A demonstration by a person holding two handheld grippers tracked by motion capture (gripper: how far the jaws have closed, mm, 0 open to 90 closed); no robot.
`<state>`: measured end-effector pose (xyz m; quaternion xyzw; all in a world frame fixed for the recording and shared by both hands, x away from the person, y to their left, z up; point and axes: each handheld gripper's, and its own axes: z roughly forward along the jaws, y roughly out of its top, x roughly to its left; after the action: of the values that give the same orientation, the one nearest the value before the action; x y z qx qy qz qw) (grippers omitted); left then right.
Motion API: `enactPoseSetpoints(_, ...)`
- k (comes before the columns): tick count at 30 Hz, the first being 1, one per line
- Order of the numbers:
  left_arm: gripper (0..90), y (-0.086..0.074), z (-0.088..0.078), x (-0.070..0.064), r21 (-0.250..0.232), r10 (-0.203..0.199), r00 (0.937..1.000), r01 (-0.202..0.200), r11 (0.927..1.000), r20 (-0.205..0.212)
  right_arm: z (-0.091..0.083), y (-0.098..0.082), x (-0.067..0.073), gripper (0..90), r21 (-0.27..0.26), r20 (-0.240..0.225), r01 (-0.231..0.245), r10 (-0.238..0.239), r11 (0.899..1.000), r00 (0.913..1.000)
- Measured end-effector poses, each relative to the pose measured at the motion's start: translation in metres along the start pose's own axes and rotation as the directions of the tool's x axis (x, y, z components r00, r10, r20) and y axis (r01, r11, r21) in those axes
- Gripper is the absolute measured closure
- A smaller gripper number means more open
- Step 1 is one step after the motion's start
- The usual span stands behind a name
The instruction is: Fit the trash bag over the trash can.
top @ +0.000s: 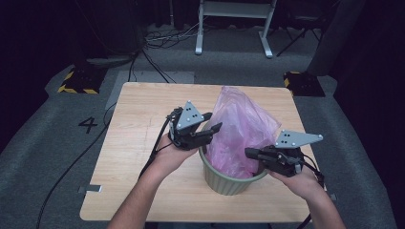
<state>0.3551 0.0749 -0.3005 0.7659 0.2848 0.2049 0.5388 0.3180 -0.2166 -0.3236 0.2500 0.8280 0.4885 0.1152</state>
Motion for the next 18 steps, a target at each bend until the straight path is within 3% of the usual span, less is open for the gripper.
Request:
enactPoseSetpoints(5,51.9,0.003,0.011,0.017,0.009,-0.048,0.9986,0.049,0.9988,-0.020,0.001,-0.001,0.001,89.4,0.007,-0.020,0.001,-0.001,1.000,0.9998)
enactPoseSetpoints(10,54.3,0.004,0.028,0.025,0.037,-0.096,0.9948,0.095,0.9948,0.035,0.005,-0.002,0.003,89.2,0.012,-0.033,0.004,-0.003,1.000,0.9994)
enactPoseSetpoints(15,66.9,0.002,0.036,0.016,0.058,-0.055,0.9964,0.052,0.9970,0.065,0.007,-0.002,0.002,88.8,0.013,-0.035,0.005,-0.005,1.000,0.9994)
enactPoseSetpoints(18,81.9,0.002,0.037,0.010,0.061,-0.022,0.9973,0.018,0.9980,0.070,0.006,-0.004,0.000,88.4,0.010,-0.032,0.001,-0.001,1.000,0.9995)
